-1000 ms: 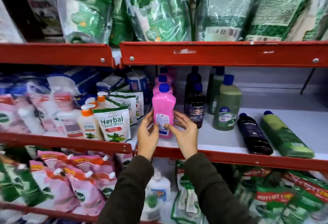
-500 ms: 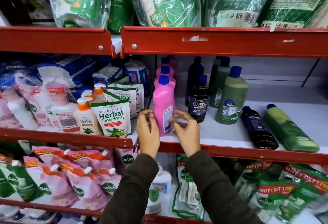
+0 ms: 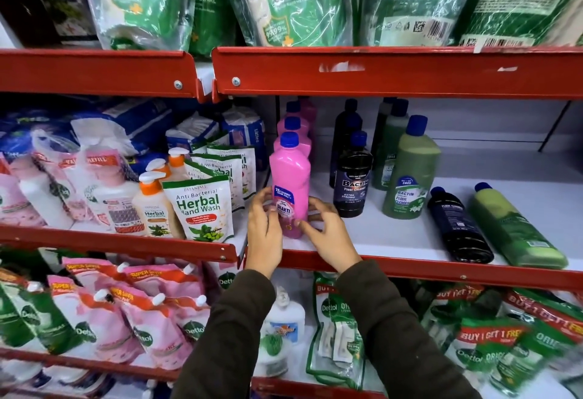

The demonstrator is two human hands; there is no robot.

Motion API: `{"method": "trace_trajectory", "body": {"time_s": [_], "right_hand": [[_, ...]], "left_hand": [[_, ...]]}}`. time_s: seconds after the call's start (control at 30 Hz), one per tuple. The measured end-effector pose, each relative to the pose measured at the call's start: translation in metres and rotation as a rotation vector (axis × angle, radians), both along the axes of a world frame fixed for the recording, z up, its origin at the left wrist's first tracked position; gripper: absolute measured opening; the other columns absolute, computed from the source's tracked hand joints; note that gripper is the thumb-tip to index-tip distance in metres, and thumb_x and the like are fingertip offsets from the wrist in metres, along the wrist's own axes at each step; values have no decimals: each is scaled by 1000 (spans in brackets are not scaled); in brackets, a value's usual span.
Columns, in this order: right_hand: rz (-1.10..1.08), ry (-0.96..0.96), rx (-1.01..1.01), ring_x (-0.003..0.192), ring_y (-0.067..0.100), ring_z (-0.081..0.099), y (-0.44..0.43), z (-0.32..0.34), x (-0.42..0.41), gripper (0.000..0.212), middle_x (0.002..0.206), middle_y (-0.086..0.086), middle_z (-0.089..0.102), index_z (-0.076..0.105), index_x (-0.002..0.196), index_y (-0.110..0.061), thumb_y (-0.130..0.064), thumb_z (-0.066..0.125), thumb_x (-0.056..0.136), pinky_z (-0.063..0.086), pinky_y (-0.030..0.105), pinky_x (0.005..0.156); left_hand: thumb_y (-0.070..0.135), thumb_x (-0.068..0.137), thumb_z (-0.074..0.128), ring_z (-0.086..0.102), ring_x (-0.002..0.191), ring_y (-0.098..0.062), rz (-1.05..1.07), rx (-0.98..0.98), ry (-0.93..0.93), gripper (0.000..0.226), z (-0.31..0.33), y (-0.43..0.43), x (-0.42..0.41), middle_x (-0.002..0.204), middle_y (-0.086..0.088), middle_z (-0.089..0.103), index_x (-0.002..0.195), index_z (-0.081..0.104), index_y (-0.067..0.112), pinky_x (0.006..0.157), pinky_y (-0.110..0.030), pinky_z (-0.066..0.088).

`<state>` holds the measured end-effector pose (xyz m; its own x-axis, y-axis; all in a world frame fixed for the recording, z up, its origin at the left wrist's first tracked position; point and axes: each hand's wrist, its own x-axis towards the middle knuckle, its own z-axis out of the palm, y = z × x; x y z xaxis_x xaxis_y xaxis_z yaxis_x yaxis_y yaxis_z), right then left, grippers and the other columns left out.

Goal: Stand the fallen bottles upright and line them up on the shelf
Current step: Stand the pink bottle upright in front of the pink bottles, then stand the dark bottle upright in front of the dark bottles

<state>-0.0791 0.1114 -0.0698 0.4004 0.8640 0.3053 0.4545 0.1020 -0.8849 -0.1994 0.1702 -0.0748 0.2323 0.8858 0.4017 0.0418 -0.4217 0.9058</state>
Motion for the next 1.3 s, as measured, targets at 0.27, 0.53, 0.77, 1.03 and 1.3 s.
{"method": "trace_trajectory", "body": {"time_s": [0.27,0.53,0.77,1.03,1.3], "right_hand": [[-72,127,39,97,5,64,3,-1,4,40,121,11,66,52,122,-6,0,69,86,50,3,77],[-89,242,238,119,2,52,-29,-3,4,48,126,-7,54,47,112,-38,0,65,87,48,18,96],[-337,128,395,113,15,60,-98,13,70,33,119,-1,62,57,114,-23,-4,63,88,50,33,101],[-725,-218,-204,117,43,54,-163,26,185,30,119,30,60,62,116,7,-13,52,96,43,45,101],[-615,-178,-467,110,44,62,-163,24,197,34,117,32,65,62,109,8,-23,53,98,49,41,85]], "left_hand": [[1,99,38,54,115,-22,102,10,-5,27,4,1,4,125,-15,53,125,45,4,97,-25,48],[11,101,46,49,117,3,270,181,-147,26,-1,-20,5,128,-7,48,126,47,7,91,-2,42],[15,95,48,48,118,-22,210,296,-44,24,-7,-76,68,120,-2,52,119,53,18,109,-26,32],[16,97,53,60,107,-29,-206,119,197,26,5,-118,181,120,-13,63,122,59,9,94,-37,50],[45,93,61,66,114,-25,-373,-99,506,41,2,-125,232,125,-8,71,123,66,16,101,-40,52]]}}
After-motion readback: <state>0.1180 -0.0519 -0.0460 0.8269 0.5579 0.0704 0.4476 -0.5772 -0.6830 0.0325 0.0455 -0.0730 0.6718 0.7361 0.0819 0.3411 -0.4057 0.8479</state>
